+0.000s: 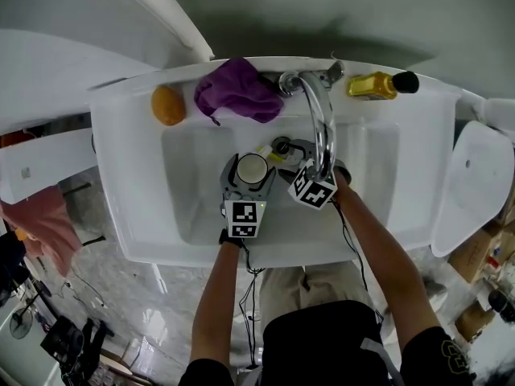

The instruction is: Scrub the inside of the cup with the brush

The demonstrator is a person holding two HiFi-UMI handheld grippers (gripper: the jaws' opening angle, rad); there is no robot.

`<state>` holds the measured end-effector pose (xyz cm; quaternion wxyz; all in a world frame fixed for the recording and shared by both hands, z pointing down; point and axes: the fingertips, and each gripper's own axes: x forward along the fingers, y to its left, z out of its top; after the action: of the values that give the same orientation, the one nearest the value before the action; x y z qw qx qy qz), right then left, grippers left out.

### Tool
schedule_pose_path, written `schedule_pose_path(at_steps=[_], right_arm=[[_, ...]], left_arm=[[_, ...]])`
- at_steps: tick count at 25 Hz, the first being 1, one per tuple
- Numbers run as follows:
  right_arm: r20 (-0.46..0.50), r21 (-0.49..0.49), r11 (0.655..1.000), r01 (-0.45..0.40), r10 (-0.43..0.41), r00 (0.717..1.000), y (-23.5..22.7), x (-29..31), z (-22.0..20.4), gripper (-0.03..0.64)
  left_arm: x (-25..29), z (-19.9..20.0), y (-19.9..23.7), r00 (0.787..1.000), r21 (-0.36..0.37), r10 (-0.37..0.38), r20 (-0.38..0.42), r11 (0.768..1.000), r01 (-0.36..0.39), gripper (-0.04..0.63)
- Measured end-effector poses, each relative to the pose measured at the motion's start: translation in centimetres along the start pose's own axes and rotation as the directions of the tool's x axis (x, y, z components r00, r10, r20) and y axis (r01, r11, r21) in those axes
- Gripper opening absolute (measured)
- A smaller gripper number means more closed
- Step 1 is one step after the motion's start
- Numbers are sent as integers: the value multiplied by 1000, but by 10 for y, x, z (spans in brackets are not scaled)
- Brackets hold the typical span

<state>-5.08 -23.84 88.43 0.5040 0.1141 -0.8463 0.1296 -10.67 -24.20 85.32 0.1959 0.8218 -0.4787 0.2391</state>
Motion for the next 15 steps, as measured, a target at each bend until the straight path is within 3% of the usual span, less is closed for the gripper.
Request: schedule_pose_path(at_steps=[3, 5, 7, 11, 15], right_arm=[[-40, -41, 999, -16, 15, 999, 5, 10, -2, 293], [-52, -71, 997, 16, -20, 998, 3, 12, -3, 240], [-50, -104, 993, 51, -56, 997, -2, 11, -2, 146], [-42, -132, 989, 67, -73, 996, -3, 5, 1, 133], [52, -106, 984, 144, -139, 989, -12, -27, 23, 127]], left_arm=[[1, -1, -1, 1000, -1, 2, -4, 1000, -2, 414], [1, -2, 0, 1000, 3, 2, -6, 1000, -2, 414], [1, -2, 0, 1000, 7, 2, -7, 1000, -2, 414], [-1, -2, 1, 1000, 1, 2, -8, 1000, -2, 416], [-8, -1, 5, 1000, -32, 8, -8, 999, -8, 414]])
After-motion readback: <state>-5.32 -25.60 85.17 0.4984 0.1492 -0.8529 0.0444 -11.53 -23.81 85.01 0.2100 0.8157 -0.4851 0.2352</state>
